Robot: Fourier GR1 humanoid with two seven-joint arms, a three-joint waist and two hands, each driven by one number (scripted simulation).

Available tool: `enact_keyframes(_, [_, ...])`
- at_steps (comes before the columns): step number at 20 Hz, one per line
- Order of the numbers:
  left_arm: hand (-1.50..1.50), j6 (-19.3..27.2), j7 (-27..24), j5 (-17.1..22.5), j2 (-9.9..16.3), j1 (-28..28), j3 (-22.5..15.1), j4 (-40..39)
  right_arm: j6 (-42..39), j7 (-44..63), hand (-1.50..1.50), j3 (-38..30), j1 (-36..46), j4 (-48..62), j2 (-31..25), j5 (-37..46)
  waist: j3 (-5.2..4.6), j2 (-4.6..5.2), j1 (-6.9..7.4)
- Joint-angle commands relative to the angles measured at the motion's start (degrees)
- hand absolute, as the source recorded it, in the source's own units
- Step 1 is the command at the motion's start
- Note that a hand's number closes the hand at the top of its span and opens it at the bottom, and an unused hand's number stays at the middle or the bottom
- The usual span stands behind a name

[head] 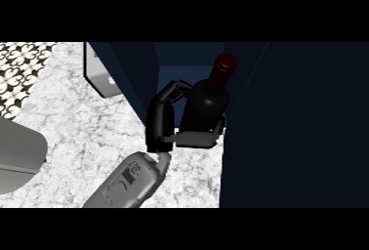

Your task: Pick up the wine, place it into the cabinet and close the cabinet

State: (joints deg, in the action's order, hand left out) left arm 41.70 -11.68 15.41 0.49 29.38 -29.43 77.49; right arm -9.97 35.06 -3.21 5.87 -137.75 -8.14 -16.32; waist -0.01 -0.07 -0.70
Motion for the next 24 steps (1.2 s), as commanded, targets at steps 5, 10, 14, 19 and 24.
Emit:
enact_keyframes(5, [1.50,0.3,-8.4,1.4,-0.5,0.6,0.0,-8.9,-0.1,0.7,-1.50,-1.8,-1.5,-5.7,0.3,-4.9,0.01,0.10,-0.19])
enact_keyframes(10, [1.50,2.1,-12.0,4.1,-0.5,1.6,1.6,-11.6,-1.2,0.7,-1.50,-3.2,-4.9,-7.7,0.1,-6.8,0.01,0.08,-0.51])
enact_keyframes(14, [1.50,-2.0,-11.6,2.5,0.2,-0.4,5.5,-9.4,0.9,0.6,-1.50,0.9,-3.4,-6.4,1.9,-1.5,0.00,-0.01,0.40])
enact_keyframes(19, [1.50,-5.3,-12.6,4.1,-0.2,3.2,8.7,-16.5,0.9,3.6,-1.50,-1.5,-4.1,-10.5,0.0,-5.6,-0.01,0.01,-0.14])
enact_keyframes(24, [1.50,-10.1,-12.1,5.8,-0.4,7.6,13.4,-22.3,-0.8,-2.0,-1.50,1.6,-5.4,-5.6,2.4,-2.1,0.01,0.14,-0.12])
